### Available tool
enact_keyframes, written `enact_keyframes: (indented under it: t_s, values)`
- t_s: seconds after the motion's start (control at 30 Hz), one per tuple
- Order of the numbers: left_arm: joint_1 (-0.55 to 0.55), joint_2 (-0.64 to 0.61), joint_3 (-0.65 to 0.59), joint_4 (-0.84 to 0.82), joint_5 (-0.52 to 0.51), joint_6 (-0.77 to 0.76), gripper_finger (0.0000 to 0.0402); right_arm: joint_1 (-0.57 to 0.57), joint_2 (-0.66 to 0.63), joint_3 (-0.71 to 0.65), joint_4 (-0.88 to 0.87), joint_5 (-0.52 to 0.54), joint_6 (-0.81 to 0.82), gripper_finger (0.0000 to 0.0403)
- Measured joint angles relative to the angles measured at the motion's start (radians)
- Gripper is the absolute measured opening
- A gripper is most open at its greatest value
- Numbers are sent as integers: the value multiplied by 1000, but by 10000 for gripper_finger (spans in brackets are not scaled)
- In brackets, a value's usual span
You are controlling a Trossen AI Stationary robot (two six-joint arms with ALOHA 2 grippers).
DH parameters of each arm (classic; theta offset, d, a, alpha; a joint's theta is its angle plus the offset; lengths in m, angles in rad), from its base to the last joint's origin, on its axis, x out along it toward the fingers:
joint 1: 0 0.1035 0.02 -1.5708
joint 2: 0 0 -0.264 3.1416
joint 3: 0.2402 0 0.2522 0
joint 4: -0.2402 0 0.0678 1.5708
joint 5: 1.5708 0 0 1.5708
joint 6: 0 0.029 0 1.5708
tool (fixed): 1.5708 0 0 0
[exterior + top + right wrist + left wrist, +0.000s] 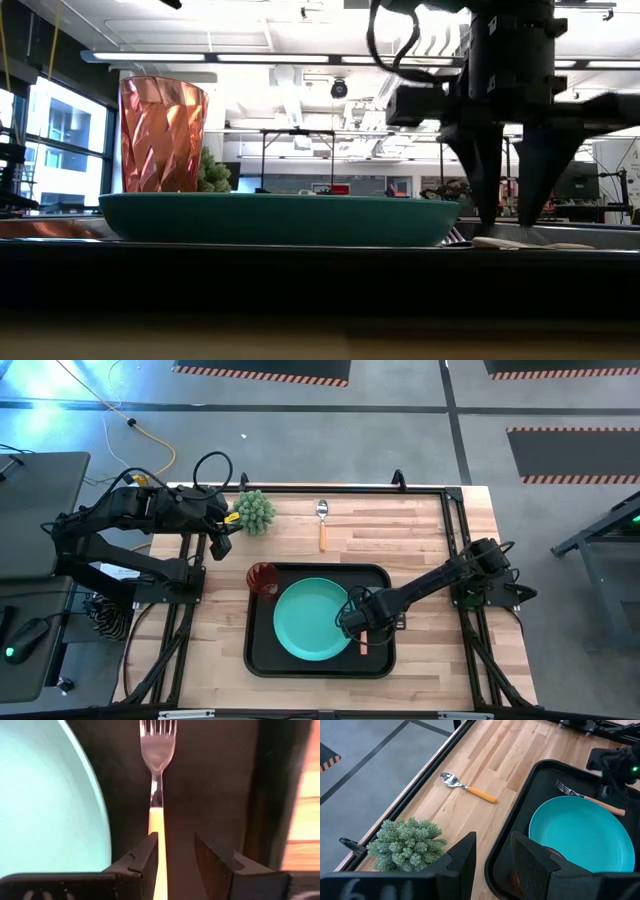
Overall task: Pick and place plate/cup/fork/spoon on tray
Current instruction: Put the orange spoon on the black tray to the right of the orange fork
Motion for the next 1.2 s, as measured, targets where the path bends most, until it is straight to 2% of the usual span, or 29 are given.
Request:
enact_keyframes:
  t_s: [0.3,0.6,0.8,1.0,1.2]
  values:
    - [0,0,0,1,0,-8,115,-25,-96,0,-56,143,-48,118]
    - [0,0,0,11,-2,-45,115,-124,-162,0,-57,234,-278,118]
    - [0,0,0,129,-11,-76,115,-207,-221,0,-57,241,-497,118]
    - [0,0,0,274,-59,-18,115,-314,-303,0,-56,251,-695,118]
    - [0,0,0,351,-178,-8,115,-411,-390,0,-45,279,-848,118]
